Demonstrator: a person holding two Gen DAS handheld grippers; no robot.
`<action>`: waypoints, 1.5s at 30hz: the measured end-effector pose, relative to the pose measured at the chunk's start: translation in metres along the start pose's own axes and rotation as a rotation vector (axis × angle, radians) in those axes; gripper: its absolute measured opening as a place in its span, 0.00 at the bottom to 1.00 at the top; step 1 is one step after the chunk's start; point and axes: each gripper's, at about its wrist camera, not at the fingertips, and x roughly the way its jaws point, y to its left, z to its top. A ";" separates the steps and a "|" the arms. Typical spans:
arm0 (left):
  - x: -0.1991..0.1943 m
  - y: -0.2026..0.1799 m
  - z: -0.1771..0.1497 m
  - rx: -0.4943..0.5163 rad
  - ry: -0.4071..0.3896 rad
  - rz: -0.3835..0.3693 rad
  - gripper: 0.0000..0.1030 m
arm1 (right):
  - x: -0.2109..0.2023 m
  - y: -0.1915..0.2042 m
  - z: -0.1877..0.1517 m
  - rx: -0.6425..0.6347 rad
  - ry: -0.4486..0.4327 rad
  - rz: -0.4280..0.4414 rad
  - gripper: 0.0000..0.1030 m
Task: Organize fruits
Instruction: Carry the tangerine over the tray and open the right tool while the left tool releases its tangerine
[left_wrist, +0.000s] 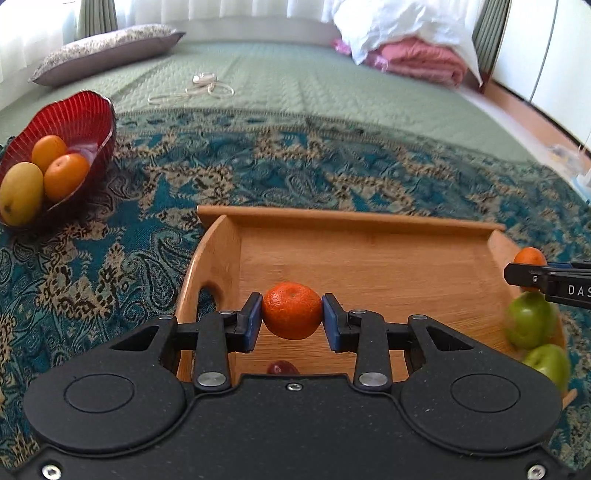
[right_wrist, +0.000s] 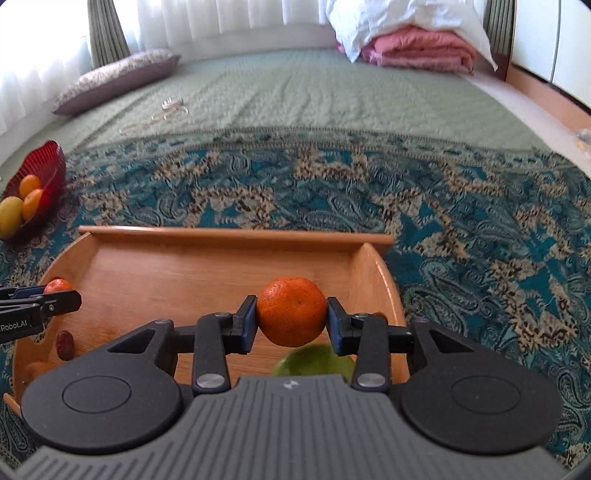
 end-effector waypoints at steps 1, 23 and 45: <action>0.003 0.000 0.000 0.004 0.009 0.006 0.32 | 0.005 0.000 0.001 0.000 0.017 -0.007 0.41; 0.021 -0.003 -0.002 0.032 0.050 0.042 0.32 | 0.031 0.005 0.003 -0.037 0.089 -0.045 0.41; 0.004 -0.006 -0.005 0.051 -0.010 0.073 0.56 | 0.022 0.003 -0.004 -0.051 0.062 -0.017 0.63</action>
